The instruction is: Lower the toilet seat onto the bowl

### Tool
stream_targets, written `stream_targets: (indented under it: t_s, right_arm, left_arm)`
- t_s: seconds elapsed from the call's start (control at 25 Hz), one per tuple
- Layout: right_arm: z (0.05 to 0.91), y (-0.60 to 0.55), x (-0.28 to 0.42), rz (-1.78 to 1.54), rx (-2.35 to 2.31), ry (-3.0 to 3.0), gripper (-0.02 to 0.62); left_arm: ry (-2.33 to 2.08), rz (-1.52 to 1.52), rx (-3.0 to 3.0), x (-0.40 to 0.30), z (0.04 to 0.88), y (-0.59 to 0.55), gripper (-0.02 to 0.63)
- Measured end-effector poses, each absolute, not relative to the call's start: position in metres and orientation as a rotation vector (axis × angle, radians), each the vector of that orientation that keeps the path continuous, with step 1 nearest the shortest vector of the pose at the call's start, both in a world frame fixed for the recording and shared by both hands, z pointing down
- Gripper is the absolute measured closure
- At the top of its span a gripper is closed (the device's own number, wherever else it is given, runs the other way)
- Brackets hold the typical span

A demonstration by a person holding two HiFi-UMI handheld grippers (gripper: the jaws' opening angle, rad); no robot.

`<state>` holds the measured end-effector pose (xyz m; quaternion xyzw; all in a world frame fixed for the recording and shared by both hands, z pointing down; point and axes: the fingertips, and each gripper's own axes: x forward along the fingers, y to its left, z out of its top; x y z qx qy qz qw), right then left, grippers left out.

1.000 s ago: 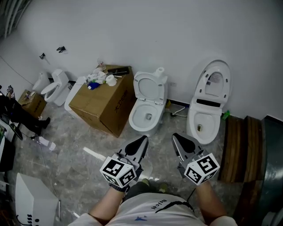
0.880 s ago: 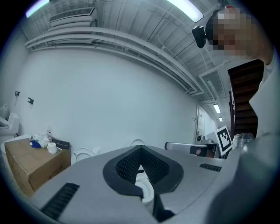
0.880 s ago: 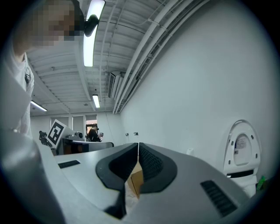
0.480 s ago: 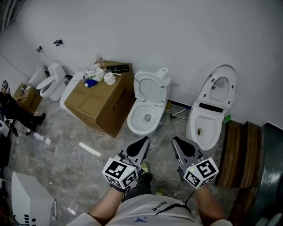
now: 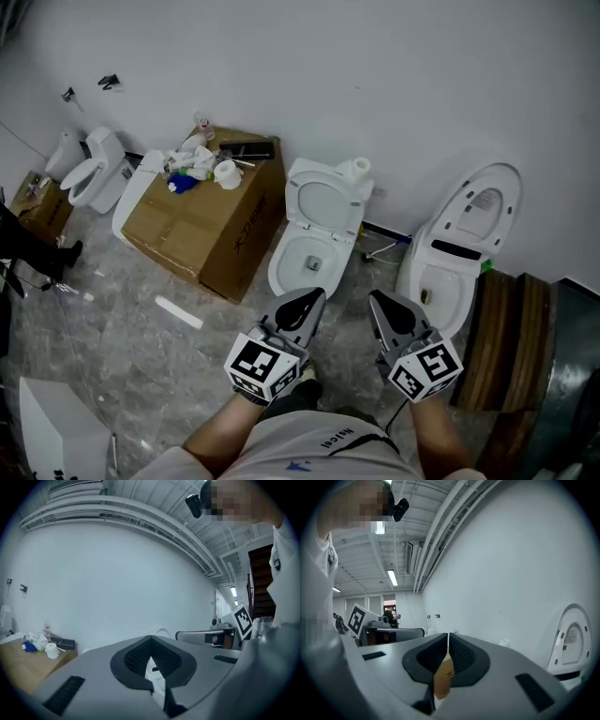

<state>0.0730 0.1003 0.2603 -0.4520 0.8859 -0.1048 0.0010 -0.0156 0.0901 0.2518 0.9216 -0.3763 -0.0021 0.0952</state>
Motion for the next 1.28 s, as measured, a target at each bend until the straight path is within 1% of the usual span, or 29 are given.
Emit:
stream_targets:
  t_s: [0.24,0.72,1.0,1.28]
  right_arm:
    - [0.270,0.043,0.059,-0.316,-1.466,2.795,0.575]
    - [0.301,-0.081,0.071,-0.357,-1.459,2.845,0.575]
    - [0.313,-0.170,0.089,-0.373,-1.382,2.906,0.575]
    - [0.351,-0.249,0.115,-0.423,-1.351,2.970,0.575]
  left_arm:
    - [-1.065,0.010,2.737,-0.021,0.265,0.030,0.597]
    - [-1.105,0.015,2.690,-0.011,0.289,-0.082,0.597]
    - [-1.187,0.020,2.648,0.013,0.301,-0.160,0.597]
    - [-1.222,0.042,2.594,0.038,0.330,-0.230,0.597]
